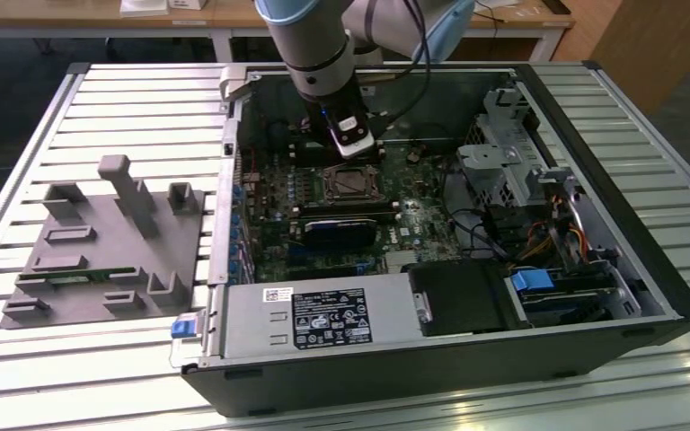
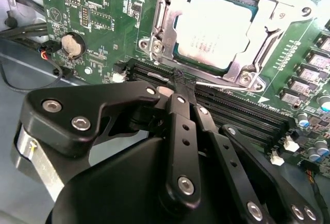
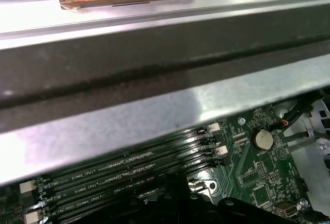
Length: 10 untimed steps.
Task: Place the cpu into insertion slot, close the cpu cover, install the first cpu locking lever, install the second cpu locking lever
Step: 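Install the first cpu locking lever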
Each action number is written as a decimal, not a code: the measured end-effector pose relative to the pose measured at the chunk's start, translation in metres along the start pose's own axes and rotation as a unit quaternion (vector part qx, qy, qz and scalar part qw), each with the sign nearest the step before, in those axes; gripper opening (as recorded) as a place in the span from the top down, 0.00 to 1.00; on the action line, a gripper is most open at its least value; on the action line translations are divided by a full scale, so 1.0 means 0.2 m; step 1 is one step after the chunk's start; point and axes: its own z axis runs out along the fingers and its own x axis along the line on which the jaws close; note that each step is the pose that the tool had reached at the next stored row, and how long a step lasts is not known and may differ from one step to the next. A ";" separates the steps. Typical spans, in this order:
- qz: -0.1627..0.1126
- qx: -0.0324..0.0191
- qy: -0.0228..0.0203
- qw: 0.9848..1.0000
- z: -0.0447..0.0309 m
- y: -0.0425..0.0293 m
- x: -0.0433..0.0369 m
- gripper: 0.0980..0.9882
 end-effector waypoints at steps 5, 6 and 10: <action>0.000 0.004 -0.001 1.000 0.001 0.008 0.002 0.99; 0.001 0.004 -0.002 1.000 0.002 0.010 0.003 0.99; 0.003 0.007 -0.003 1.000 0.004 0.024 0.008 0.99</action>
